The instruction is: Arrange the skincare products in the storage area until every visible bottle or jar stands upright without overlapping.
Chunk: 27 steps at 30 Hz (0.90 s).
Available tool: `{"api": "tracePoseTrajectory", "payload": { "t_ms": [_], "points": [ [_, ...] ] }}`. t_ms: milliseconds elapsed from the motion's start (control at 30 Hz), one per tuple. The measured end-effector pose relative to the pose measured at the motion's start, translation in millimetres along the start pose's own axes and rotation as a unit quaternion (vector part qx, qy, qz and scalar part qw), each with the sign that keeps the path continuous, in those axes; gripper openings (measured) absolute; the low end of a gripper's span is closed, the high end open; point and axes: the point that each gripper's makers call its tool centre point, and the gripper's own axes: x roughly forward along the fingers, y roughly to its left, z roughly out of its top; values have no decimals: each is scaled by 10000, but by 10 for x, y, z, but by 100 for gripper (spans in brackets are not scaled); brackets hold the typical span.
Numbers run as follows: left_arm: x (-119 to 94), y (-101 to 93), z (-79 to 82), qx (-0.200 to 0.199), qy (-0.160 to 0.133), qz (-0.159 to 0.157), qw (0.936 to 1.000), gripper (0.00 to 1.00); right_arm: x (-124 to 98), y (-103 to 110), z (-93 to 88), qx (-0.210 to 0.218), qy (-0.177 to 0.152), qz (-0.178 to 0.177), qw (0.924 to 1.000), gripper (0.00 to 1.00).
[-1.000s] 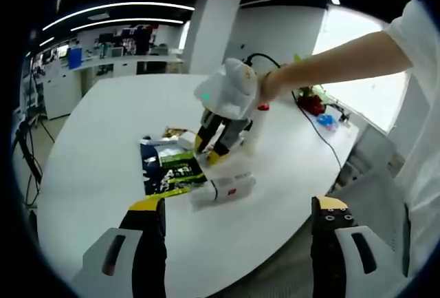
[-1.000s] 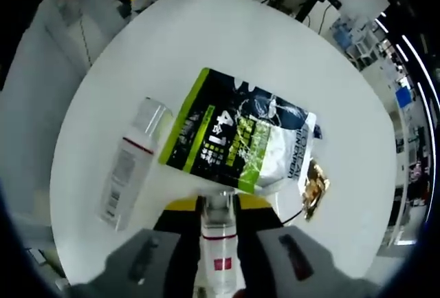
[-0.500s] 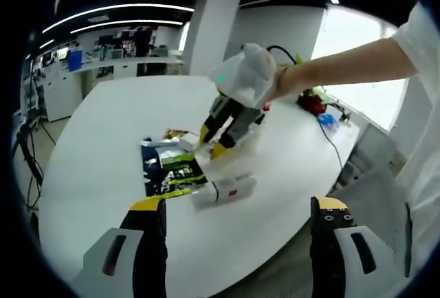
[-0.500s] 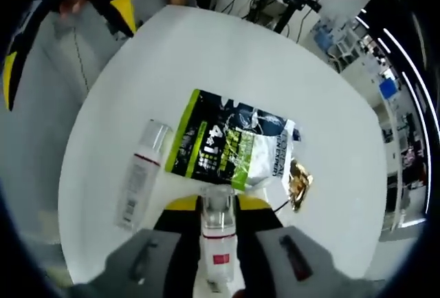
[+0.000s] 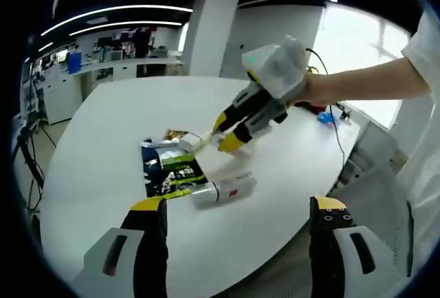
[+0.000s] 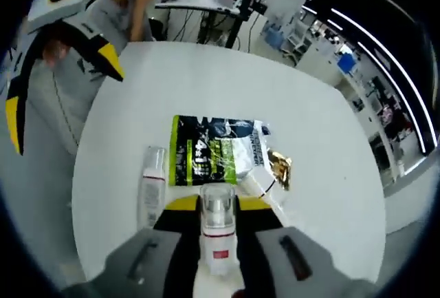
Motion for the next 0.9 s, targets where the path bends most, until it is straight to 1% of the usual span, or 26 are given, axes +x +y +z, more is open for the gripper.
{"api": "tracePoseTrajectory", "payload": {
  "t_ms": [133, 233, 367, 433, 500, 600, 667, 733, 800, 833, 867, 900],
  "points": [
    [0, -5, -1, 11, 11, -11, 10000, 82, -97, -40, -26, 434, -160, -190, 9987, 18],
    [2, -13, -10, 31, 37, -26, 10000, 82, -182, -71, -31, 749, -284, -367, 9961, 18],
    [3, -15, -16, 47, 59, -30, 10000, 82, -293, -106, -74, 1013, -373, -682, 9918, 18],
    [3, -15, -18, 42, 64, -32, 10000, 81, -351, -108, -110, 1143, -406, -863, 9889, 18],
    [4, -18, -20, 50, 71, -37, 10000, 81, -412, -97, -134, 1381, -525, -1002, 9839, 18],
    [10, -24, -32, 80, 104, -37, 9999, 80, -503, -86, -177, 1551, -613, -1168, 9791, 18],
    [11, -25, -30, 98, 106, -25, 9999, 80, -572, -102, -220, 1669, -648, -1355, 9745, 18],
    [9, -15, -30, 84, 102, -4, 9999, 79, -647, -115, -281, 1879, -698, -1595, 9666, 18],
    [8, -5, -28, 83, 97, 24, 9999, 78, -717, -99, -334, 2212, -821, -1768, 9555, 18],
    [7, 1, -26, 80, 92, 43, 9999, 78, -751, -92, -373, 2423, -893, -1864, 9479, 18],
    [7, 5, -25, 80, 87, 56, 9999, 78, -770, -88, -405, 2527, -916, -1922, 9438, 18],
    [6, 8, -24, 80, 83, 67, 9999, 78, -802, -98, -456, 2674, -923, -2067, 9366, 18]
  ]
}}
